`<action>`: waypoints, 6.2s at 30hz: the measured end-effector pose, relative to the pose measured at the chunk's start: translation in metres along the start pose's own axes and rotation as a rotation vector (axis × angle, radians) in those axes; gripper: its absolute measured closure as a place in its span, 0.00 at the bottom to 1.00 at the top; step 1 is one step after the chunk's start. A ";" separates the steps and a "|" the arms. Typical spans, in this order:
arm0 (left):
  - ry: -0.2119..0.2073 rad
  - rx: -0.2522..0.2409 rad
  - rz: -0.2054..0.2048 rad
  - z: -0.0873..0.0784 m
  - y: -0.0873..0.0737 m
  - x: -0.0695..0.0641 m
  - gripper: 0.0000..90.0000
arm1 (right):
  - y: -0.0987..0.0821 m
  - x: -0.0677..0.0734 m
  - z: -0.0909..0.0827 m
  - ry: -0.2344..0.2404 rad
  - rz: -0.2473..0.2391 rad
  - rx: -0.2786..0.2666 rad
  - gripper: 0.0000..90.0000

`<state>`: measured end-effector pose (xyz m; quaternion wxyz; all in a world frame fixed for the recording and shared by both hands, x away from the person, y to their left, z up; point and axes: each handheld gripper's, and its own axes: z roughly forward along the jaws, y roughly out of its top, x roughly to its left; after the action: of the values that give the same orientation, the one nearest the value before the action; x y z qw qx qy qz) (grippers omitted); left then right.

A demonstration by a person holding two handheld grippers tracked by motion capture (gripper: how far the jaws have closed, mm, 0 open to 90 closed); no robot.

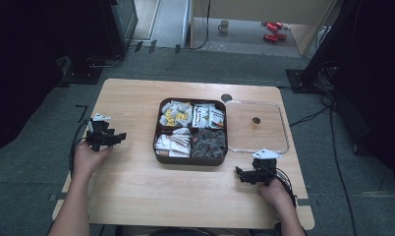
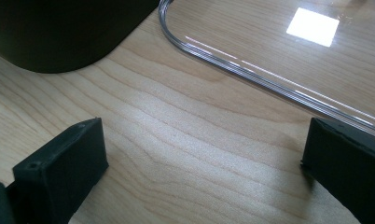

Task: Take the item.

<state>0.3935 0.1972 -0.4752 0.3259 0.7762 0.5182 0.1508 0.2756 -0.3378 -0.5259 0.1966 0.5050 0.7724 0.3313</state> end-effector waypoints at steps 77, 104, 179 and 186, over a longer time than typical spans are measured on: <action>-0.243 -0.081 0.233 -0.022 0.063 -0.078 0.60 | 0.000 0.000 0.000 0.000 -0.001 0.000 0.00; -0.289 -0.042 0.340 0.004 0.072 -0.113 0.68 | 0.000 0.000 0.001 0.000 -0.004 0.000 0.00; -0.326 0.074 0.403 0.070 0.067 -0.135 0.99 | -0.004 0.003 -0.004 0.005 -0.004 0.001 0.00; -0.333 0.064 0.395 0.065 0.068 -0.131 1.00 | -0.004 0.003 -0.004 0.005 -0.005 0.001 0.00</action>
<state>0.4240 0.0389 -0.4647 0.3463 0.8862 0.3006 0.0654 0.2694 -0.3371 -0.5259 0.1952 0.5024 0.7744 0.3315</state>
